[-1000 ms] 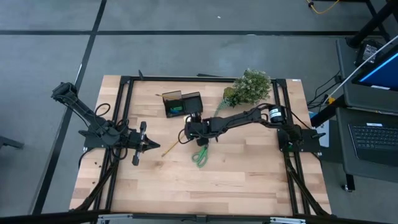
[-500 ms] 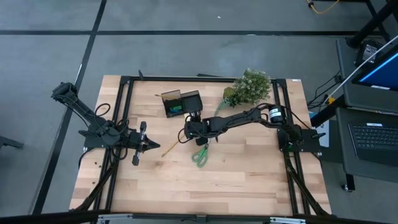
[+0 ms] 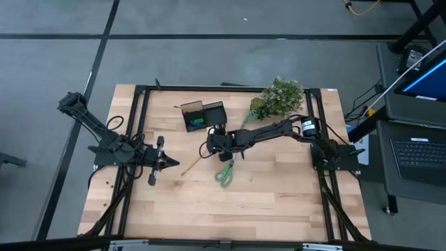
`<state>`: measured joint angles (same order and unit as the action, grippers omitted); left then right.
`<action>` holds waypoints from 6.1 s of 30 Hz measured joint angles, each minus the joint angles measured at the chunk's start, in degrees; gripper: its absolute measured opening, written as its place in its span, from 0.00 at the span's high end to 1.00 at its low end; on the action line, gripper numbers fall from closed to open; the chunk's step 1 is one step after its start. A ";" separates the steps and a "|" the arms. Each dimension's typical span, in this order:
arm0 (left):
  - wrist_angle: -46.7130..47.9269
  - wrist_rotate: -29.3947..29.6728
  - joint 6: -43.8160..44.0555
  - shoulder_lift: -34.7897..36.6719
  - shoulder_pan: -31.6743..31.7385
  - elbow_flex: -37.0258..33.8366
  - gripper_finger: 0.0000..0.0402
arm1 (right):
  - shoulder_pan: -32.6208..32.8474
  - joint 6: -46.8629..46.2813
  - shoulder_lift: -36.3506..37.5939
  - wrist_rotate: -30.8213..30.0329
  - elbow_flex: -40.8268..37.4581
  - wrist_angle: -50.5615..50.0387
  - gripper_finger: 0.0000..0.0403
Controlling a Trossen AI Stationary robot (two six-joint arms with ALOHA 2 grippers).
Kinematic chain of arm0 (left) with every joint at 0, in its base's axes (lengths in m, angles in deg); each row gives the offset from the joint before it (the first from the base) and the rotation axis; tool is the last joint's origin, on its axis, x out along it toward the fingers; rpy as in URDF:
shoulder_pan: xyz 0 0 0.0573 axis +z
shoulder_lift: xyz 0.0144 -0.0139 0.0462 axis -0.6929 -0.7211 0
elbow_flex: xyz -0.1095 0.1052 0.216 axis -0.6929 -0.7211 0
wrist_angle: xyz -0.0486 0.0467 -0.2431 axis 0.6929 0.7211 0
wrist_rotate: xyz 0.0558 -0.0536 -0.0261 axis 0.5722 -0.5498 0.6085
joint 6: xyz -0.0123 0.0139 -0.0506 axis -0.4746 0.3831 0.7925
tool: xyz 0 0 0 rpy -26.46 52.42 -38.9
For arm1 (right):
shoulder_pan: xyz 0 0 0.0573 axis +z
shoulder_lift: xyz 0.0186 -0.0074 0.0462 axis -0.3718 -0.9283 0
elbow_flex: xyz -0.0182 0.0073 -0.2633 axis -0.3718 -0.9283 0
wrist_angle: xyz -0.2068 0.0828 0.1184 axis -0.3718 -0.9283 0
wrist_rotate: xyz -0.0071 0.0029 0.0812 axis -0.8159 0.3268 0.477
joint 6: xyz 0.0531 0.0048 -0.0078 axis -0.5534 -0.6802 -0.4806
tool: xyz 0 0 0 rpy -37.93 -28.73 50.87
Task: Pick and place office supplies into organizer
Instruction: Put the yellow sticky notes into the black desk organizer
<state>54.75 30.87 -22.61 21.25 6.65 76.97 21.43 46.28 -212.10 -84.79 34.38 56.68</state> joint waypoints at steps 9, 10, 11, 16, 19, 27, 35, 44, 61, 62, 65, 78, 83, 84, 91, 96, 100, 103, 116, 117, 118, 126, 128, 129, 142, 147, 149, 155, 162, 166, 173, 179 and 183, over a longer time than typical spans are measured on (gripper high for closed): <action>0.02 0.00 0.00 -0.01 0.02 -0.01 1.00 | -0.95 -1.23 0.00 -0.48 -0.02 0.06 0.57; 0.04 0.00 0.00 -0.02 -0.01 0.00 1.00 | -0.95 -1.40 0.00 -0.12 -0.02 0.04 0.57; 0.04 0.00 0.00 -0.02 0.02 0.00 0.99 | -0.95 -1.40 0.02 1.12 -0.02 0.00 0.57; 0.04 0.00 0.00 -0.02 0.02 0.00 0.99 | -1.37 -1.38 0.13 6.75 -0.02 0.04 0.57; 0.04 0.00 0.00 -0.02 0.01 0.00 0.99 | -2.05 -1.38 0.13 7.13 -0.02 0.04 0.57; 0.04 0.00 0.00 -0.01 0.01 0.00 0.99 | -4.27 -1.45 0.24 11.24 0.02 0.11 0.57; 0.04 0.00 0.01 -0.02 0.02 0.00 0.99 | -5.67 -1.62 -0.14 13.15 0.14 0.33 0.57; 0.01 -0.02 0.02 -0.01 0.01 0.00 0.99 | -5.76 -1.63 -2.33 12.61 0.32 0.63 0.57; 0.00 -0.02 1.94 0.00 0.02 0.00 0.99 | -5.71 -6.05 -2.36 14.87 0.26 -0.78 0.98; 0.00 -0.02 1.95 -0.02 0.02 0.00 0.99 | -5.71 -6.28 -2.36 14.10 0.26 -0.72 0.98; 0.00 -0.02 1.97 0.00 0.00 0.00 0.99 | -5.69 -6.90 -2.38 13.07 0.24 -0.72 0.99; -0.02 -0.02 1.99 0.00 0.02 0.00 0.99 | -3.10 -7.49 -2.06 9.42 0.11 -2.01 1.00; -0.17 -0.02 1.99 -0.02 0.01 0.00 1.00 | -2.25 -7.71 -0.11 9.67 -0.09 -3.96 1.00; -0.19 -0.02 1.99 -0.01 0.02 0.00 0.99 | -2.10 -7.99 0.36 9.90 -0.19 -4.80 1.00; -0.26 -0.02 1.98 -0.02 0.00 0.00 1.00 | -2.02 -8.99 2.30 10.57 -0.33 -6.87 1.00; -0.22 -0.02 1.97 -0.02 0.00 0.00 0.99 | -1.48 -8.68 2.81 7.37 -0.31 -6.63 1.00; -0.22 -0.01 1.97 -0.02 0.02 0.00 0.99 | -1.32 -8.66 3.60 6.95 -0.24 -6.71 1.00; -0.19 -0.02 1.97 -0.02 -0.01 0.00 0.99 | -1.21 -8.45 4.59 4.73 -0.13 -6.69 1.00; -0.22 0.00 1.97 0.00 -0.01 -0.02 0.99 | -1.23 -6.75 9.83 -3.81 0.13 -7.21 1.00; -0.24 0.00 1.97 -0.02 0.02 -0.02 0.99 | -1.28 -5.87 10.32 -4.54 0.13 -7.18 1.00; -0.22 -0.02 1.97 -0.02 -0.01 -0.02 0.99 | -1.32 -5.37 10.86 -5.10 0.13 -6.88 1.00; -0.23 0.00 1.97 0.01 -0.01 -0.02 0.99 | -2.94 -1.32 12.71 -5.47 0.17 -3.57 1.00; -0.18 0.00 1.97 -0.02 0.02 -0.02 0.99 | -3.68 -0.57 12.79 -5.49 0.22 -2.40 1.00; -0.24 0.00 1.97 0.01 -0.01 -0.02 1.00 | -4.08 0.12 12.79 -5.47 0.22 -2.22 1.00; 0.01 0.00 0.90 -0.02 -0.01 -0.02 0.99 | -7.78 6.82 12.79 -1.58 0.22 1.60 1.00; 0.02 0.00 0.90 -0.01 -0.01 -0.02 1.00 | -8.68 10.71 12.79 0.76 0.22 3.83 1.00; 0.02 0.00 0.90 -0.02 -0.01 -0.02 0.99 | -8.99 12.02 12.79 1.07 0.22 3.96 1.00; 0.02 0.00 0.92 -0.02 0.00 -0.02 1.00 | -10.22 12.48 12.79 3.75 0.22 4.02 1.00; 0.00 0.00 0.96 -0.02 0.01 -0.02 1.00 | -12.23 15.02 12.23 5.79 -0.67 6.80 1.00; 0.00 0.00 0.96 0.00 -0.01 -0.02 0.99 | -12.81 15.16 11.58 7.71 -0.94 8.46 1.00; -0.24 -0.02 1.07 -0.01 -0.01 -0.02 0.99 | -12.95 18.00 8.57 8.30 -0.96 9.80 1.00; -0.25 0.00 1.07 -0.02 0.01 -0.02 1.00 | -13.30 18.56 5.89 8.23 -0.96 9.55 1.00; -0.22 0.00 1.07 -0.02 0.02 -0.02 0.99 | -13.58 18.57 5.60 8.13 -0.96 9.54 1.00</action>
<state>54.53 30.87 -21.54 21.24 6.67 76.95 7.85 64.85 -206.50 -76.66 33.42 66.22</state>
